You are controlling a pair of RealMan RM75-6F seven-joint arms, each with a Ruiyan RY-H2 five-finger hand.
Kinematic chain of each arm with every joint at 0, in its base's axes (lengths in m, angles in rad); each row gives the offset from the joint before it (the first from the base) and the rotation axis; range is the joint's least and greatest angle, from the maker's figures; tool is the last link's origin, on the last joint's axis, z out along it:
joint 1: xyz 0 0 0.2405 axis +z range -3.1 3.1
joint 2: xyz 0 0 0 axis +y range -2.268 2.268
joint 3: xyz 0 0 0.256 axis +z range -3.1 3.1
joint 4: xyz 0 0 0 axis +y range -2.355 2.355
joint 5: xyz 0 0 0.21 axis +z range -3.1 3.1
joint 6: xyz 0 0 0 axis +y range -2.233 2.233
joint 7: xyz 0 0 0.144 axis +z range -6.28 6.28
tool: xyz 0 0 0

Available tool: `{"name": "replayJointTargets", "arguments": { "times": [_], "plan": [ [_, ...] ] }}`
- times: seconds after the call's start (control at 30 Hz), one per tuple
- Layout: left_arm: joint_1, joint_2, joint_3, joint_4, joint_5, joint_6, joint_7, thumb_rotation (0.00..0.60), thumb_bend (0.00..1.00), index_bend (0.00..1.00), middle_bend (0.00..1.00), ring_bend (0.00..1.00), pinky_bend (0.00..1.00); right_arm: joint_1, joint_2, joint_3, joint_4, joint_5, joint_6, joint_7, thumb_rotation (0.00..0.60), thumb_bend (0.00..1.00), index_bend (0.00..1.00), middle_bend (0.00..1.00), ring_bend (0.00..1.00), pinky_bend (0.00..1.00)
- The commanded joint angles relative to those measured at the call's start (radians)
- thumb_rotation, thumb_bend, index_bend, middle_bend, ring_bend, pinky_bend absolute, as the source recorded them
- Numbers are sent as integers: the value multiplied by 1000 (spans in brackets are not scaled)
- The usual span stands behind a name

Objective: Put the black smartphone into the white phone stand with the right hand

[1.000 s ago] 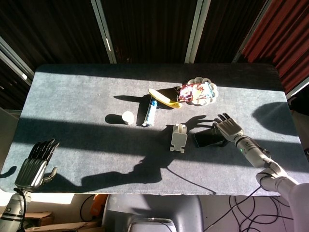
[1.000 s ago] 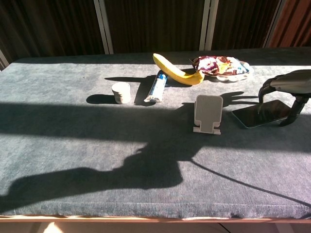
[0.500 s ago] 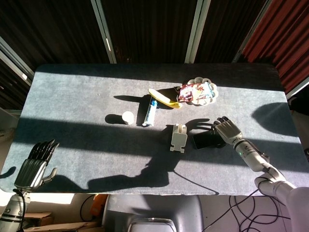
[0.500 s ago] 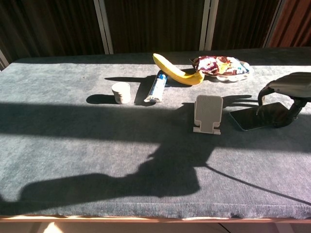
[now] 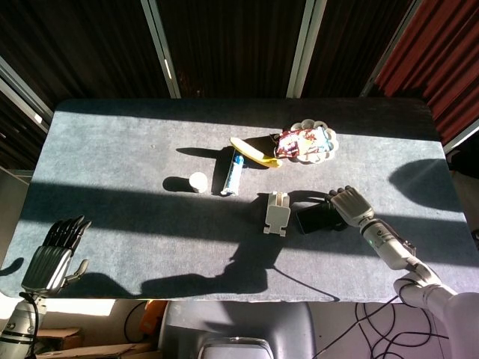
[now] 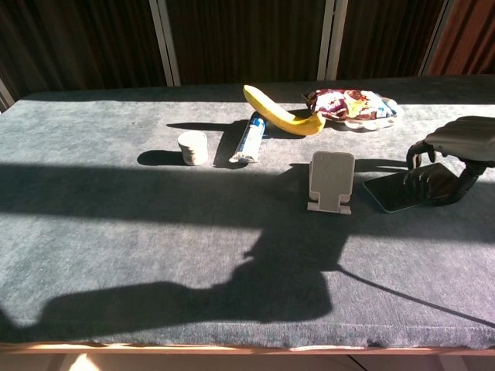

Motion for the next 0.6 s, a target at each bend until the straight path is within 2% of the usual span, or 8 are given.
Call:
{"name": "replayJointTargets", "arguments": {
  "times": [0.03, 0.4, 0.6],
  "plan": [
    [0, 1, 1, 0, 1, -1, -2, 600, 384, 0, 0, 0, 56, -7, -6, -1, 3, 0, 11, -26, 600, 331, 923, 629, 427, 474],
    [0, 2, 3, 1, 9, 2, -9, 600, 383, 0, 0, 0, 56, -35, -7, 2, -15, -9, 93, -138, 600, 330, 970, 671, 479, 483],
    [2, 6, 5, 1, 13, 7, -18, 600, 384, 0, 0, 0, 56, -49, -5, 3, -31, -13, 127, -151, 600, 329, 975, 680, 493, 501]
  ]
}}
